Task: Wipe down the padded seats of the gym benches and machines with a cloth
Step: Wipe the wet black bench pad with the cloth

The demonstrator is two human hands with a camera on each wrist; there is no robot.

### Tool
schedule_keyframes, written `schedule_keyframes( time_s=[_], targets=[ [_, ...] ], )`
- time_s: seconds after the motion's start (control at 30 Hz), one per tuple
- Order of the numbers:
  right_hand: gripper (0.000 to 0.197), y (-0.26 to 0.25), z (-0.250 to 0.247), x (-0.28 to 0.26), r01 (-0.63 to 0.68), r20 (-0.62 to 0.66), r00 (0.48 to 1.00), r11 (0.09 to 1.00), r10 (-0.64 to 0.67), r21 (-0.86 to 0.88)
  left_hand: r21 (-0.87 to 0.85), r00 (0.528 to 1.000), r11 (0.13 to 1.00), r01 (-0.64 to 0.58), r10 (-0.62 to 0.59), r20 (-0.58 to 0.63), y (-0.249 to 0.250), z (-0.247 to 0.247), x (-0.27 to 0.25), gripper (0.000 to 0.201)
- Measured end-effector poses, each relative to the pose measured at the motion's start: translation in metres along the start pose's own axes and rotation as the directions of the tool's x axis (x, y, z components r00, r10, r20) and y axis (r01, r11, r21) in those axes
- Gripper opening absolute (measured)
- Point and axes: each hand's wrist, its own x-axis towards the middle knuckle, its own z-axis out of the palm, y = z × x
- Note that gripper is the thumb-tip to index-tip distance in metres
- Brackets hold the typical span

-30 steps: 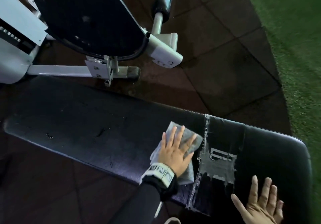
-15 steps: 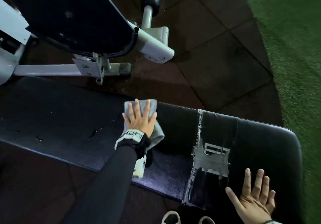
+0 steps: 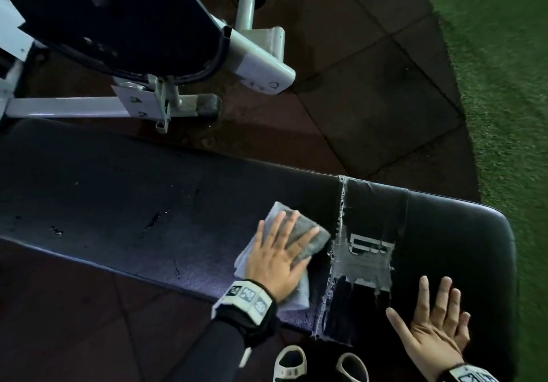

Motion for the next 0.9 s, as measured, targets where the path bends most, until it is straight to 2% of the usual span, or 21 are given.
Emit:
schedule_keyframes(
  time_s=[0.07, 0.17, 0.3, 0.37, 0.47, 0.57, 0.63, 0.77, 0.9],
  targets=[
    [0.102, 0.0, -0.002, -0.001, -0.013, 0.024, 1.0, 1.0, 0.013, -0.008, -0.011, 0.998, 0.998, 0.068, -0.068, 0.007, -0.024, -0.003, -0.005, 0.063],
    [0.11, 0.0, -0.002, -0.002, -0.015, 0.042, 0.999, 1.0, 0.016, -0.011, -0.029, 0.98, 0.98, 0.199, -0.198, 0.02, -0.047, -0.019, 0.017, 0.061],
    [0.11, 0.001, 0.0, -0.003, 0.014, 0.038, 0.999, 1.0, -0.014, 0.003, -0.066, 0.954, 0.953, 0.296, -0.292, 0.065, -0.03, -0.033, 0.055, 0.057],
    [0.109, 0.001, 0.001, -0.003, 0.03, 0.022, 0.999, 1.0, -0.03, -0.005, -0.094, 0.959, 0.955, 0.281, -0.277, 0.057, -0.008, -0.027, 0.053, 0.057],
    [0.1, 0.003, 0.005, -0.004, 0.054, -0.028, 0.998, 0.998, -0.055, -0.021, -0.135, 0.969, 0.962, 0.238, -0.244, -0.031, 0.031, -0.001, 0.023, 0.06],
    [0.093, 0.006, 0.007, -0.003, 0.066, -0.056, 0.996, 0.997, -0.068, -0.027, -0.163, 0.955, 0.954, 0.251, -0.272, -0.122, 0.06, 0.021, -0.016, 0.06],
    [0.092, 0.005, 0.008, -0.002, 0.074, -0.072, 0.995, 0.997, -0.076, -0.03, -0.184, 0.947, 0.945, 0.271, -0.296, -0.125, 0.067, 0.025, -0.027, 0.058],
    [0.094, 0.007, 0.01, -0.001, 0.084, -0.096, 0.992, 0.996, -0.085, -0.017, -0.243, 0.952, 0.934, 0.26, -0.29, -0.097, 0.061, 0.016, -0.004, 0.057],
    [0.102, 0.007, 0.011, 0.002, 0.065, -0.089, 0.994, 0.998, -0.066, -0.016, -0.157, 0.967, 0.955, 0.25, -0.255, -0.009, 0.051, 0.0, 0.042, 0.057]
  ],
)
